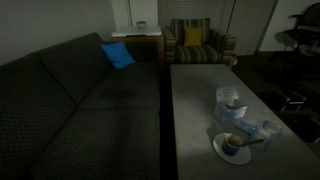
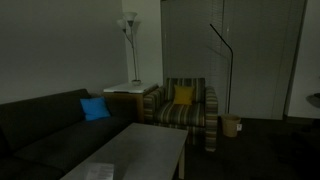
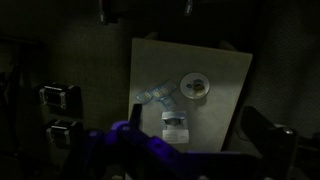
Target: Use the spoon to stir in the cup
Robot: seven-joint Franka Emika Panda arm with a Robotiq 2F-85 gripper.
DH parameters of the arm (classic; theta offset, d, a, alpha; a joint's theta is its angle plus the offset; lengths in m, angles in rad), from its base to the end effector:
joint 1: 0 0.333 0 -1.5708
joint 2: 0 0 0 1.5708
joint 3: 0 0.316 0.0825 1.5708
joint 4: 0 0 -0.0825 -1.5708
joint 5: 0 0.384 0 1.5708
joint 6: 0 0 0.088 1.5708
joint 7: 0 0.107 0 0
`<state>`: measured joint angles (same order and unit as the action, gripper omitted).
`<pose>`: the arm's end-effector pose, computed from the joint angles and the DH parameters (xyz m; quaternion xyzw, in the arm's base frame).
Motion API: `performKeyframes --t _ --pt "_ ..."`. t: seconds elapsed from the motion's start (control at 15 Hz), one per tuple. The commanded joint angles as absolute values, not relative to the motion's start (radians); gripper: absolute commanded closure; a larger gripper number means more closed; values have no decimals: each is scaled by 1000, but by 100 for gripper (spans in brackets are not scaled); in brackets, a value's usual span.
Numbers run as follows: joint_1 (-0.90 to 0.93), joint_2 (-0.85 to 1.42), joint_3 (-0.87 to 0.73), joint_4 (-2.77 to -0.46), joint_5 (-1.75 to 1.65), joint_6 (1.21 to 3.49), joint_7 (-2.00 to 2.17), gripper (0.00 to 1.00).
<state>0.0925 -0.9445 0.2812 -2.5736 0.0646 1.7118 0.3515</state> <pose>0.2581 0.1231 0.5339 0.9952 -0.0454 0.0549 0.0677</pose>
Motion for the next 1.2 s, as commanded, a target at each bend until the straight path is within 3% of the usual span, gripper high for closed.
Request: performKeyframes --t 0.0,0.47,0.53,1.13 --pt "68 -905 315 -2585 64 1746 406 0" --pt "72 -637 369 -2606 -5 1918 392 0" --pt "100 -737 351 -2615 8 1855 419 0" --pt "106 -736 348 -2613 3 1868 423 0"
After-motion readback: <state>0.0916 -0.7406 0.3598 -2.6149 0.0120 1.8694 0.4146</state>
